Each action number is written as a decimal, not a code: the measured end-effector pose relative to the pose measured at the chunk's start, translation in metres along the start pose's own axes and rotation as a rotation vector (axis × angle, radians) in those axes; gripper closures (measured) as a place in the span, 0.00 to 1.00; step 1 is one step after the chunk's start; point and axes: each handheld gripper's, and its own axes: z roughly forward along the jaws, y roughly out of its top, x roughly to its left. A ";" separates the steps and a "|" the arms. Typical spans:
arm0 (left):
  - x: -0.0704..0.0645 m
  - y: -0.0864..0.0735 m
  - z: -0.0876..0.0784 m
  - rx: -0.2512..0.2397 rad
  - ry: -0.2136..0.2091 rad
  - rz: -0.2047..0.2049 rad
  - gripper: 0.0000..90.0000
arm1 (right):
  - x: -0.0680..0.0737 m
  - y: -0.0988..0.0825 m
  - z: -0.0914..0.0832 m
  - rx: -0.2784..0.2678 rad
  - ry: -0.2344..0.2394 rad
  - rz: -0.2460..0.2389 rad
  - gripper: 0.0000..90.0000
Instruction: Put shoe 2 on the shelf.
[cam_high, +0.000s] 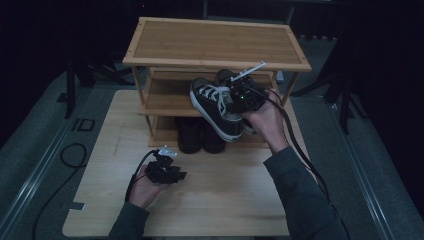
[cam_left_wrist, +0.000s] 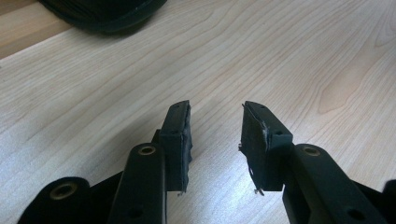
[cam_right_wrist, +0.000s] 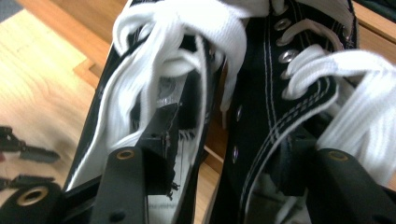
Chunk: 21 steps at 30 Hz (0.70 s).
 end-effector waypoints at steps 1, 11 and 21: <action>0.000 0.001 -0.001 0.000 -0.001 0.002 0.70 | 0.000 -0.001 -0.001 0.000 0.002 -0.006 0.52; -0.003 0.009 -0.009 -0.023 0.005 0.019 0.70 | -0.006 -0.004 -0.014 -0.039 0.048 -0.051 0.49; -0.008 0.023 -0.013 -0.030 0.012 0.042 0.70 | -0.012 -0.010 -0.038 -0.101 0.126 -0.106 0.67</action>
